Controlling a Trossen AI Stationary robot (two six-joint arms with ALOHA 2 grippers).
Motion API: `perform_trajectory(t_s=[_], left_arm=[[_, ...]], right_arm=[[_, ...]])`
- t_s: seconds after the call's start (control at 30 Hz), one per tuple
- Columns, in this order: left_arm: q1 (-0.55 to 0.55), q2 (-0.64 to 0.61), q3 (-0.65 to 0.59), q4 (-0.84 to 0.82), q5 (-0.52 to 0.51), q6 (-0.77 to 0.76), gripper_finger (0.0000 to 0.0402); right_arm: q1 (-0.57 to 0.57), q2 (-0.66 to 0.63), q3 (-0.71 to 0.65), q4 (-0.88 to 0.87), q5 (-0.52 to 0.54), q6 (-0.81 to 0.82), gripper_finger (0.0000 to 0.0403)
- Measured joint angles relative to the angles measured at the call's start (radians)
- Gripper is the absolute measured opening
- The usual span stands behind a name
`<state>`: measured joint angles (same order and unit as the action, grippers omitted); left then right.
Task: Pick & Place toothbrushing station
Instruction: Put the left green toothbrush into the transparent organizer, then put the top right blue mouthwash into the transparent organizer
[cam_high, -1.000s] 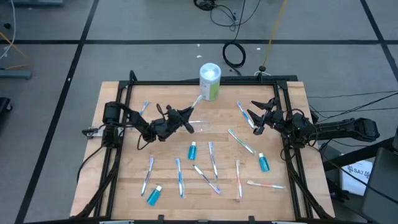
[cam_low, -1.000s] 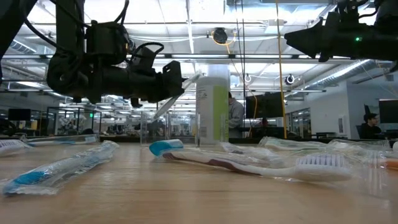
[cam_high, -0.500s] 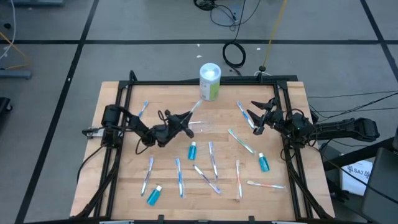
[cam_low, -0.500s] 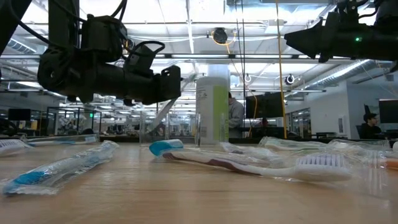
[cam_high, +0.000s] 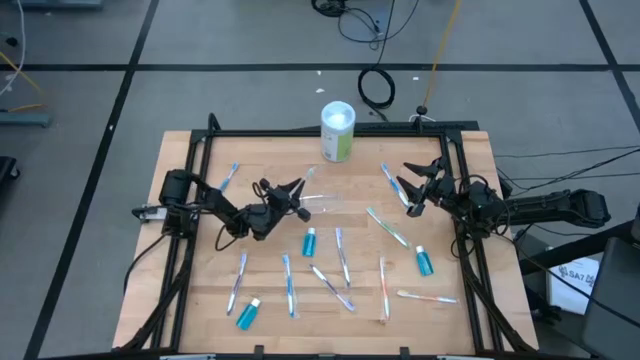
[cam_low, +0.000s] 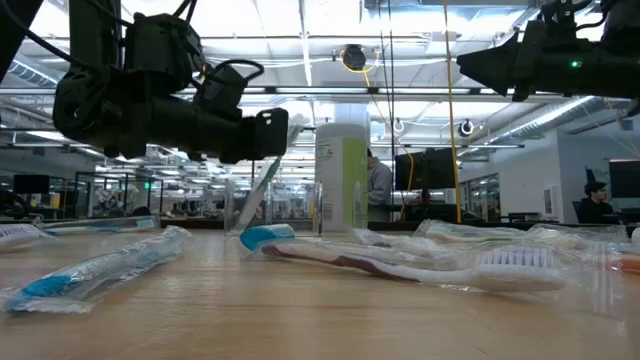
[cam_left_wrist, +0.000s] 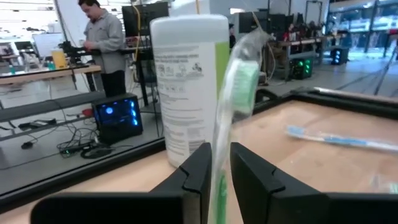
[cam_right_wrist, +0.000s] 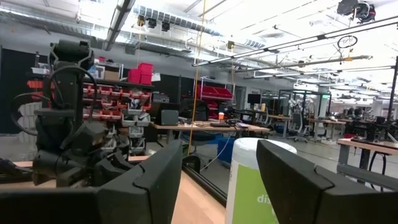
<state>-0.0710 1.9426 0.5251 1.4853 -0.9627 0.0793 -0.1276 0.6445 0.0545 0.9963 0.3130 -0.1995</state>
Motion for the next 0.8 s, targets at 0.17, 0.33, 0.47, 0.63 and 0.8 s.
perform_trajectory(t_s=[0.17,0.33,0.47,0.63,0.8], left_arm=[[-0.016,-0.063,0.000,-0.056,-0.004,-0.002,0.0068],[-0.028,-0.178,0.000,-0.296,-0.041,-0.055,0.0075],[-0.036,-0.271,0.000,-0.507,-0.042,-0.167,0.0111],[-0.059,-0.381,0.000,-0.671,-0.024,-0.222,0.0170],[-0.091,-0.497,0.000,-0.733,-0.023,-0.205,0.0201]], right_arm=[[0.000,0.000,0.000,-0.007,0.000,-0.001,0.0201],[0.000,0.000,0.000,-0.007,0.000,0.003,0.0201],[0.000,0.000,0.000,-0.007,0.000,0.004,0.0201],[0.000,0.000,0.000,-0.007,0.000,0.004,0.0201],[0.000,0.000,0.000,-0.009,-0.001,0.051,0.0201]])
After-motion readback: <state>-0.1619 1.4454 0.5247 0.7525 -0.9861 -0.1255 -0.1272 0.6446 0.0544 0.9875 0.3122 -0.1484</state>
